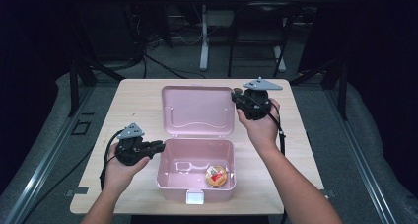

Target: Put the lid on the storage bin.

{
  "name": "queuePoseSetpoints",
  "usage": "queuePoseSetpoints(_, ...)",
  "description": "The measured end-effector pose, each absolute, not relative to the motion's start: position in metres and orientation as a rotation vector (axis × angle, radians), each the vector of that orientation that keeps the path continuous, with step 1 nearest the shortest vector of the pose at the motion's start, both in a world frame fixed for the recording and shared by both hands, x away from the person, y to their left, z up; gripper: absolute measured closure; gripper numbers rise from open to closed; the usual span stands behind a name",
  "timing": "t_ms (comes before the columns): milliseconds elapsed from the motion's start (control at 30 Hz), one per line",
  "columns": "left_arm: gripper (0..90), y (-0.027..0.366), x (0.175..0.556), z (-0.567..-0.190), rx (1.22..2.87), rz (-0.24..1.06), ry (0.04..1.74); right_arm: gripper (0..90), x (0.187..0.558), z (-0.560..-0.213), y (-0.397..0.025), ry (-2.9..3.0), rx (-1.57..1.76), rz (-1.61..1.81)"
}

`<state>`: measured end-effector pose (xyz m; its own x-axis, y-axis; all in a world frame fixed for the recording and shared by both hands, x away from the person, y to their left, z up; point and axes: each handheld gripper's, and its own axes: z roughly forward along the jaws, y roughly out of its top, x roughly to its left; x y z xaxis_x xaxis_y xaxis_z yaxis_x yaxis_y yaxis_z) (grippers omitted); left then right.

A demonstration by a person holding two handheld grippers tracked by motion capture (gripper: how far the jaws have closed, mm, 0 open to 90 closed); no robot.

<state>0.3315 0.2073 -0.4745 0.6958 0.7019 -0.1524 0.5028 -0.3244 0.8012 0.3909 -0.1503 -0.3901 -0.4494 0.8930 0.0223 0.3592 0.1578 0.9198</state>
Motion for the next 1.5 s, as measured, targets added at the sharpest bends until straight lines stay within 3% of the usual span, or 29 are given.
queuePoseSetpoints(800, 75.0, 0.215, 0.342, -0.463, 1.961, 0.303, 0.952, 85.1, 0.382, -0.391, -0.151, 1.879, 1.120, 1.321)
queuePoseSetpoints(1500, 70.5, 0.202, 0.381, -0.418, 1.900, 0.465, 0.967, 85.1, 0.382, -0.392, -0.152, 1.879, 1.114, 1.337)
